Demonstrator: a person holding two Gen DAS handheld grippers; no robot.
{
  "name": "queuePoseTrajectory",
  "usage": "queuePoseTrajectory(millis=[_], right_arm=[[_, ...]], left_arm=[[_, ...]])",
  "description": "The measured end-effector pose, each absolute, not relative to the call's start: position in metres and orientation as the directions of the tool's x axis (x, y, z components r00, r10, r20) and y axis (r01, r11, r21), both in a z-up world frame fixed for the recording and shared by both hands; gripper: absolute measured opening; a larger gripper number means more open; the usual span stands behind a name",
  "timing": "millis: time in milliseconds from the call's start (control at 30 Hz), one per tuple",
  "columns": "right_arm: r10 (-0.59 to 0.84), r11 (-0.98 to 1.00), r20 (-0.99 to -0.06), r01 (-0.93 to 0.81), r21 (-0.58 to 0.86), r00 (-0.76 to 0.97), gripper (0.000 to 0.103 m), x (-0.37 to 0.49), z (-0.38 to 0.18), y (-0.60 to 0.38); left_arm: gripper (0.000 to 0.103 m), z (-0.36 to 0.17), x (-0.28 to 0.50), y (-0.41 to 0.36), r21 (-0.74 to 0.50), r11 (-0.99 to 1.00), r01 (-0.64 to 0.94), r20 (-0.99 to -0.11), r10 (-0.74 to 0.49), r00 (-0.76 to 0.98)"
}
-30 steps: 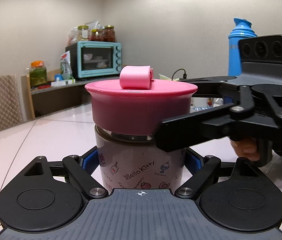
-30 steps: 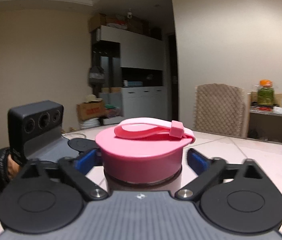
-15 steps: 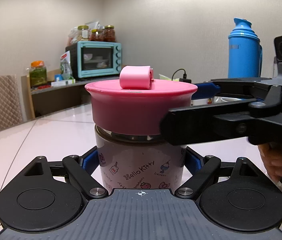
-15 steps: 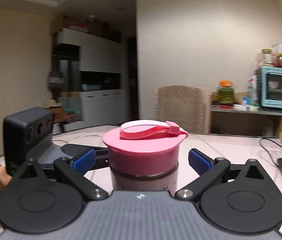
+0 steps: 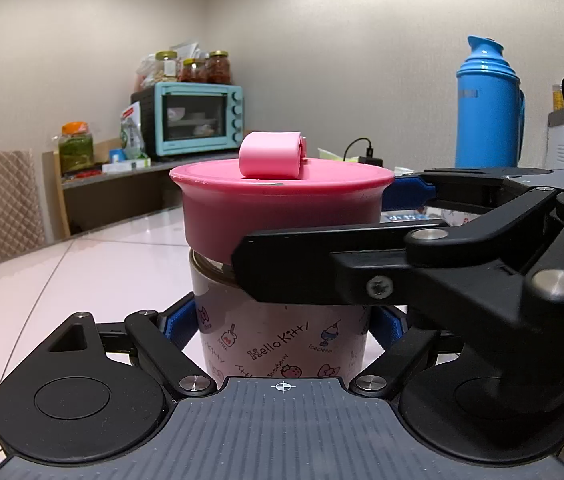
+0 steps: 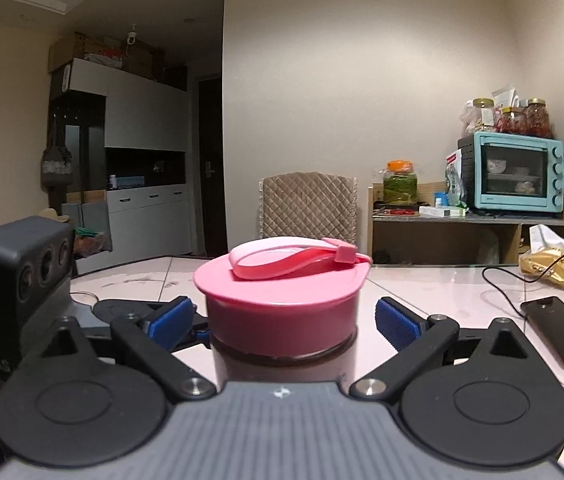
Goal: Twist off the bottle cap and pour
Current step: 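Twist the cap with the right gripper while the left gripper holds the bottle, then rotate the right gripper back and regrip the pink cap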
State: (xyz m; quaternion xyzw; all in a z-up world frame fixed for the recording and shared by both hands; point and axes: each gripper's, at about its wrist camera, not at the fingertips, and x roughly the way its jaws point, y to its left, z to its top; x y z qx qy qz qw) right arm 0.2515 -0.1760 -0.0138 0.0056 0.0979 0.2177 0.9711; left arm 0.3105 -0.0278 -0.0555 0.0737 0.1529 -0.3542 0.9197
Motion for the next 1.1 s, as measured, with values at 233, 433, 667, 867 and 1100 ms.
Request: queuePoseTrajectory(millis=[233, 433, 667, 867, 1100], right_arm=[[0.393, 0.919, -0.187, -0.391, 0.048, 0.900, 0.093, 0.255, -0.014, -0.168], [0.376, 0.926, -0.186, -0.376, 0.039, 0.908, 0.091, 0.257, -0.014, -0.165], [0.368, 0.929, -0.191, -0.368, 0.040, 0.910, 0.091, 0.259, -0.015, -0.162], [0.376, 0.926, -0.194, -0.376, 0.042, 0.906, 0.085, 0.259, -0.016, -0.161], [0.393, 0.918, -0.192, -0.394, 0.037, 0.899, 0.085, 0.260, -0.017, -0.162]], left_arm=[[0.090, -0.055, 0.311, -0.028, 0.027, 0.738, 0.674, -0.333, -0.629, 0.702], [0.090, -0.055, 0.311, -0.028, 0.027, 0.738, 0.674, -0.333, -0.629, 0.702], [0.090, -0.056, 0.310, -0.028, 0.027, 0.738, 0.674, -0.333, -0.629, 0.702], [0.090, -0.055, 0.310, -0.028, 0.027, 0.738, 0.674, -0.333, -0.629, 0.702], [0.090, -0.056, 0.310, -0.028, 0.027, 0.738, 0.674, -0.333, -0.629, 0.702]])
